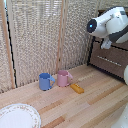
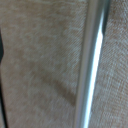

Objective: Propose to navigate your clamp on the clench of the first drawer. Use gentle force to register to the cabinet. Send posterior your swing mandate till over it lurks, a cup of pink essence. Fortify your grip after aiming concentric with the pink cup’s periphery. Manoeuvre the pink towards the cabinet's top. Drop your compression till the cup is resting inside.

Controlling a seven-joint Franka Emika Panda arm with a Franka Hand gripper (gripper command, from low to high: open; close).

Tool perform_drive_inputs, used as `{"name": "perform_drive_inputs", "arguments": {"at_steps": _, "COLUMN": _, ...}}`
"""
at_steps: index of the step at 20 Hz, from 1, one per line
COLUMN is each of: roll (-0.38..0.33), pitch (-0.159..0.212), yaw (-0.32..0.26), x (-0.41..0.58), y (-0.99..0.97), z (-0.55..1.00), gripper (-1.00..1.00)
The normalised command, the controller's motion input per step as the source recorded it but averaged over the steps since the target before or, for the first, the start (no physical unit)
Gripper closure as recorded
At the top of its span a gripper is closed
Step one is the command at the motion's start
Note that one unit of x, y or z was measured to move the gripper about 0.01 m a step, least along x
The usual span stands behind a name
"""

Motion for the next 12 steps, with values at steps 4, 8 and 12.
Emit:
{"name": "perform_drive_inputs", "arguments": {"at_steps": 4, "roll": 0.012, "pitch": 0.003, "yaw": 0.012, "x": 0.023, "y": -0.18, "z": 0.04, "gripper": 1.00}}
{"name": "perform_drive_inputs", "arguments": {"at_steps": 8, "roll": 0.000, "pitch": -0.007, "yaw": 0.020, "x": -0.047, "y": -0.01, "z": 0.00, "gripper": 1.00}}
{"name": "perform_drive_inputs", "arguments": {"at_steps": 12, "roll": 0.000, "pitch": 0.000, "yaw": 0.091, "x": 0.022, "y": 0.01, "z": 0.00, "gripper": 1.00}}
